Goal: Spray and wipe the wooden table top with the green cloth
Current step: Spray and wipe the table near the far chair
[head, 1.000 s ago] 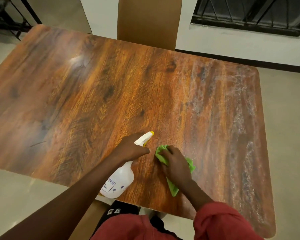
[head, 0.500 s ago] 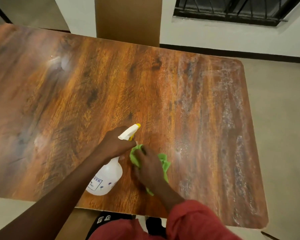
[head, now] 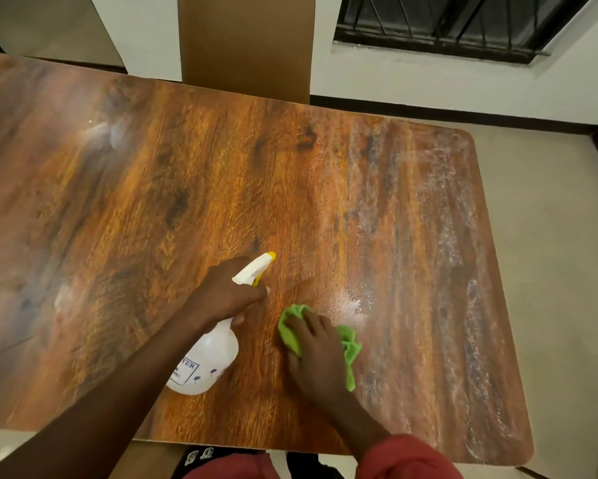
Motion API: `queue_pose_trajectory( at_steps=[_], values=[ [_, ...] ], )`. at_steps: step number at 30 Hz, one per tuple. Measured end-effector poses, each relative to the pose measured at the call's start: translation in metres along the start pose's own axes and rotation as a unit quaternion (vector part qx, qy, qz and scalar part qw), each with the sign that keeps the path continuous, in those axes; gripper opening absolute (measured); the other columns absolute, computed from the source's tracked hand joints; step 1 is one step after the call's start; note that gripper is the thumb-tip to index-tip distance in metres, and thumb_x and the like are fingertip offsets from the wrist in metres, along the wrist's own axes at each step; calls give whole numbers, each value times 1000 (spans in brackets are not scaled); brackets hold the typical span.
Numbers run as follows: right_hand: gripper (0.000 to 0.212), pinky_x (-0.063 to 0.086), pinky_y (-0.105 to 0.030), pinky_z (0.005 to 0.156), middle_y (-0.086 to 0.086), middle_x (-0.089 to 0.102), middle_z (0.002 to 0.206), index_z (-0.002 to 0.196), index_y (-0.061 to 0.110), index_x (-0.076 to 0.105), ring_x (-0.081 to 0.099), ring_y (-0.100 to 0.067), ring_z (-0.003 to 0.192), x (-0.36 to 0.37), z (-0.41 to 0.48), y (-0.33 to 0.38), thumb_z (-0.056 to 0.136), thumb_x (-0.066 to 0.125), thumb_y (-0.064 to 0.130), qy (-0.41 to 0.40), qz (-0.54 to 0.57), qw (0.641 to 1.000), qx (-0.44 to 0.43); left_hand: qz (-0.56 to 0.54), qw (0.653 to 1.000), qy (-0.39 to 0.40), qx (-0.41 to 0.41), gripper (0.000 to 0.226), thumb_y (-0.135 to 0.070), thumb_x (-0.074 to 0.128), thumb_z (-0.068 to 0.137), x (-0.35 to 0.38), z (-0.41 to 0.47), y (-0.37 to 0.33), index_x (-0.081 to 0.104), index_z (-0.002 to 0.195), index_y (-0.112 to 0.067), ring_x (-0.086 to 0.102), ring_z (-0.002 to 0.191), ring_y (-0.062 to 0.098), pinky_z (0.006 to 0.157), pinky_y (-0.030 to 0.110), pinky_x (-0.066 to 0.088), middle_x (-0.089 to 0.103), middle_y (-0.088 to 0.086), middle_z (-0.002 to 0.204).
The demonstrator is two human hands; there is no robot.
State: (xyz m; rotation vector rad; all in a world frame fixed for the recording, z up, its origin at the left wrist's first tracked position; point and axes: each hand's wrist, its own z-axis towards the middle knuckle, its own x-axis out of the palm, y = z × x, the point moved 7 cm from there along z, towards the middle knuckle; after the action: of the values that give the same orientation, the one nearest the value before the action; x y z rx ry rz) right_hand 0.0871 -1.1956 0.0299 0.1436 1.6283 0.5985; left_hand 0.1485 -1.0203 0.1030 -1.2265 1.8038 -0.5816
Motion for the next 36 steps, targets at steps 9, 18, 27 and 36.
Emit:
queue_pose_trajectory(
  at_steps=[9,18,27,36],
  values=[
    [51,38,-43,99,-6,52,135,128,21,56,44,-28,122,-37,74,-63,78,69,20,-54,-27,994,91,-37,999,8,2,17,-11,73,79,-4,15,-10,61,89,-19,51,43,20,44,22,41,59,4,65],
    [59,46,-41,93,-5,54,132,124,22,59,46,-27,121,2,56,8,67,69,13,-2,13,1000,3,-60,998,-18,-20,17,-13,76,79,-39,39,-1,60,83,-10,49,35,22,48,29,41,53,8,58],
    [48,42,-45,99,-10,55,131,125,16,61,46,-29,123,-36,111,-45,77,64,12,-70,42,992,95,-84,996,18,-37,35,-18,75,80,-35,46,4,58,109,-11,51,41,20,51,30,45,53,11,68],
    [53,42,-42,100,-15,60,126,120,12,65,52,-30,120,9,65,33,73,44,23,64,54,992,-96,-97,994,24,-47,36,-18,79,73,-32,51,6,62,104,-13,50,40,22,48,30,43,56,7,64]
  ],
)
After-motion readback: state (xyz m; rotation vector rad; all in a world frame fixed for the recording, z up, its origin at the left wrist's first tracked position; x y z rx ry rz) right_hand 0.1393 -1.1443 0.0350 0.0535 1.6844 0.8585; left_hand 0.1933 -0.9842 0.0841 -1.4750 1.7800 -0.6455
